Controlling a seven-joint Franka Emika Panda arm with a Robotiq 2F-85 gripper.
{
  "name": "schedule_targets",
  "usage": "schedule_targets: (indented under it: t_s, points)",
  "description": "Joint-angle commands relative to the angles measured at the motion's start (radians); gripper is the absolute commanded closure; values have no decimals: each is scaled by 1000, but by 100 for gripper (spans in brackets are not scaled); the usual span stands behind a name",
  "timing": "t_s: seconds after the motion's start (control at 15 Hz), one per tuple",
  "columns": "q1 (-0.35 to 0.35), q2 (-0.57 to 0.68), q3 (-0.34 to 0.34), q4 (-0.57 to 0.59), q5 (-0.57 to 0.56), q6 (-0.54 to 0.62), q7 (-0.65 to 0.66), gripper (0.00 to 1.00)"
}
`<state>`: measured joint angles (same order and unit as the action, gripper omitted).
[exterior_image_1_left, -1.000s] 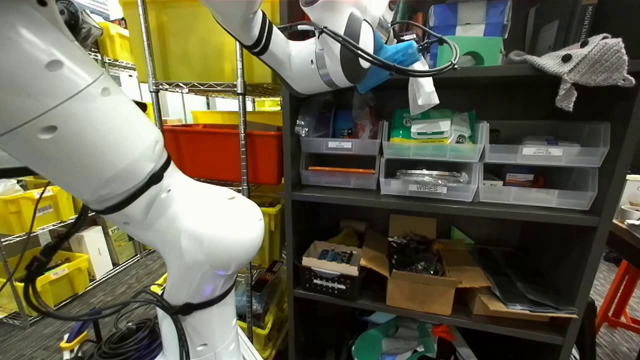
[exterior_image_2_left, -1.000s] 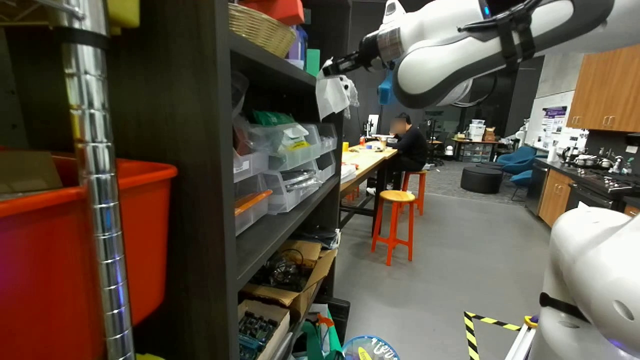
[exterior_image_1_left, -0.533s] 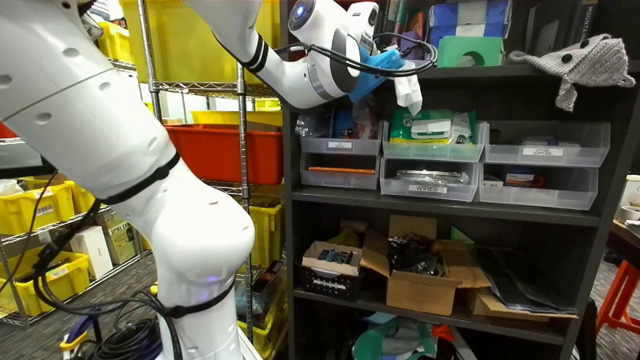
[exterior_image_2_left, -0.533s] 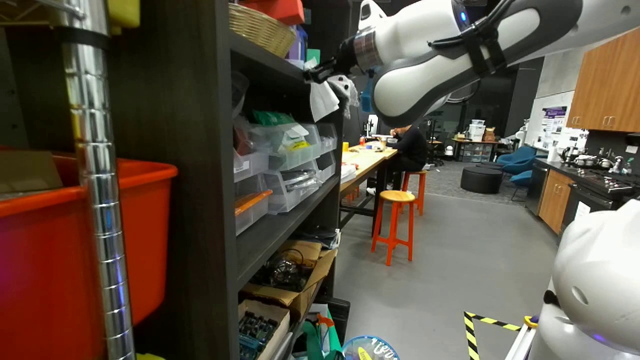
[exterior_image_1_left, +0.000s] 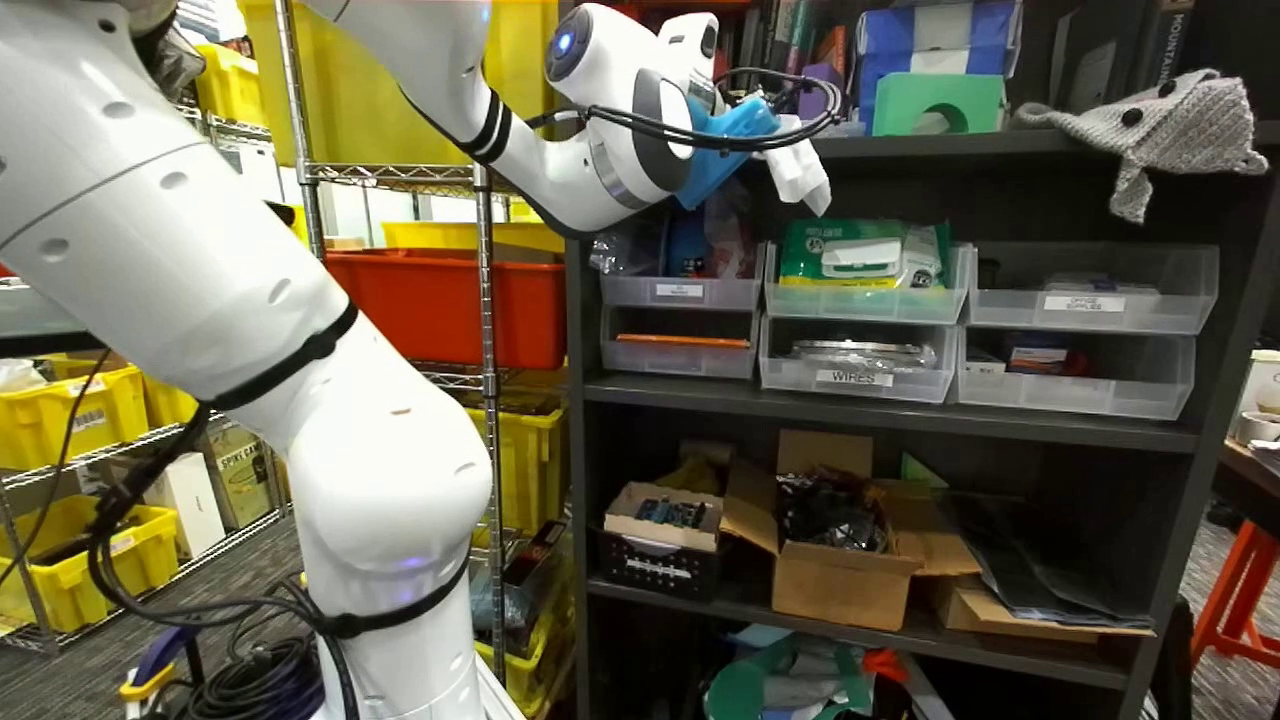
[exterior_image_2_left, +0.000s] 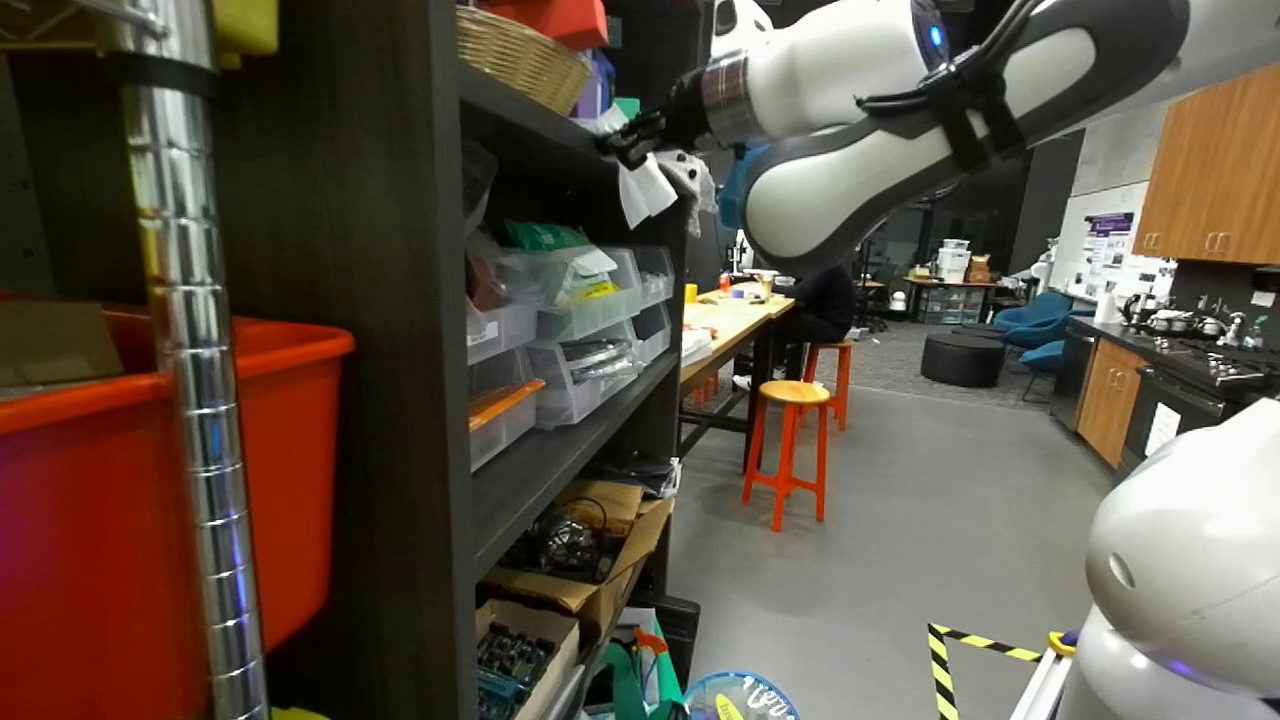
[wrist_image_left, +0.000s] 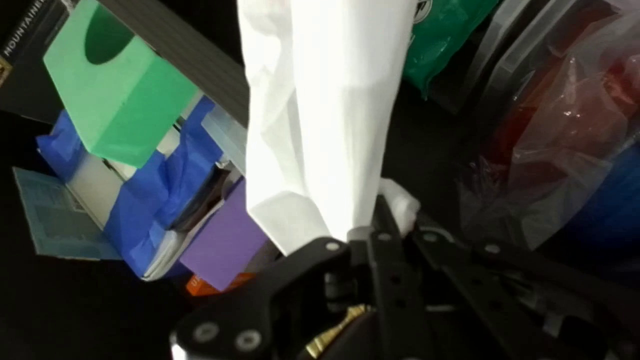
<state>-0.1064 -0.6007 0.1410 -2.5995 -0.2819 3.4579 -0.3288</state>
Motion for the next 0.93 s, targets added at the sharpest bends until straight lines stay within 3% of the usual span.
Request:
schedule_targets:
  t_s: [0.0, 0.87]
  points:
    - [-18, -88, 70, -54, 9, -1, -24, 99]
    - [-11, -184, 250, -163, -6, -5, -14, 99]
